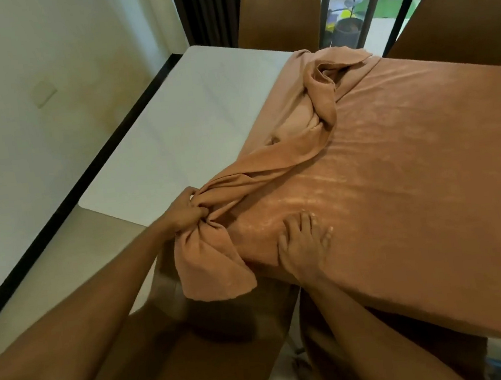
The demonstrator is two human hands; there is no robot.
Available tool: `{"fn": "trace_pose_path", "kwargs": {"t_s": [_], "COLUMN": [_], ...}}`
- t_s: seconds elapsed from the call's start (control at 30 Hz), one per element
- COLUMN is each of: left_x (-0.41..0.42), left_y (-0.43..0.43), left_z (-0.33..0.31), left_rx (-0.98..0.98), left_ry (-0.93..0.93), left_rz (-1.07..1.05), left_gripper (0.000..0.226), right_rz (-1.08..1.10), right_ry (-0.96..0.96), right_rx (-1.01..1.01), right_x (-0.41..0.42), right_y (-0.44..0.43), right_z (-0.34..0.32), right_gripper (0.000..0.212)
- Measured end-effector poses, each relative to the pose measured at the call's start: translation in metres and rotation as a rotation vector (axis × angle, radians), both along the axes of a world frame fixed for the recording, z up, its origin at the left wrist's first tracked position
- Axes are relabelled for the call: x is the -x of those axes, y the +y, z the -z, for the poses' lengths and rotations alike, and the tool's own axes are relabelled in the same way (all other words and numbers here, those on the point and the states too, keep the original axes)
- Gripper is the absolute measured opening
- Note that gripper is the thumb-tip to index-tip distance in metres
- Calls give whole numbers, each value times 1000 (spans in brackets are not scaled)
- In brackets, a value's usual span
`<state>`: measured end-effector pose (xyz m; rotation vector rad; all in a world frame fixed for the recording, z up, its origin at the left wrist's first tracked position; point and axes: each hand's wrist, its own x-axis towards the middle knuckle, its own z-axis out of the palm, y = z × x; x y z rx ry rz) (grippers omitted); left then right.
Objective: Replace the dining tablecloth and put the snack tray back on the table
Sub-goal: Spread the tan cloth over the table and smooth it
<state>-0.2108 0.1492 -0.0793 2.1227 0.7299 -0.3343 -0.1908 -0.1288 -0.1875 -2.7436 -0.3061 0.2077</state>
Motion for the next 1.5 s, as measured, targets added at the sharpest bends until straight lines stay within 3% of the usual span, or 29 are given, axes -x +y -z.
{"fn": "trace_pose_path", "kwargs": {"t_s": [0.13, 0.23, 0.4, 0.6, 0.73, 0.93, 1.03, 1.13, 1.2, 1.3, 1.4, 1.5], "left_x": [-4, -7, 8, 33, 33, 15, 0, -18, -31, -46, -56, -60], "left_y": [28, 54, 122, 211, 239, 246, 231, 209, 194, 187, 201, 231], "left_z": [7, 10, 22, 34, 33, 26, 24, 25, 30, 33, 37, 43], "left_rx": [47, 119, 131, -63, -153, -117, -79, -160, -245, -303, -328, -351], "left_ry": [50, 64, 15, -53, -107, -72, -24, -49, -80, -125, -141, -210], "left_rz": [96, 158, 104, 99, 64, 134, 256, 374, 435, 509, 461, 399], "left_gripper": [48, 55, 48, 49, 63, 78, 98, 112, 106, 71, 39, 25], "right_rz": [24, 66, 59, 126, 224, 191, 155, 127, 131, 128, 142, 158], "right_ry": [-102, -16, -19, 125, 188, -13, 1, -7, -43, -83, -90, -67], "right_rx": [-126, -261, 68, 76, 67, -79, -117, -22, 36, 70, 90, 81], "right_x": [-1, -4, 22, 10, 4, -4, -11, -3, 2, 3, 1, 2], "right_y": [63, 112, 135, 138, 155, 209, 234, 242, 241, 239, 239, 241], "right_z": [-19, -20, -1, -9, -23, -30, -24, -7, 3, 7, 8, 8], "right_gripper": [45, 43, 63, 63, 62, 45, 49, 59, 61, 59, 59, 59]}}
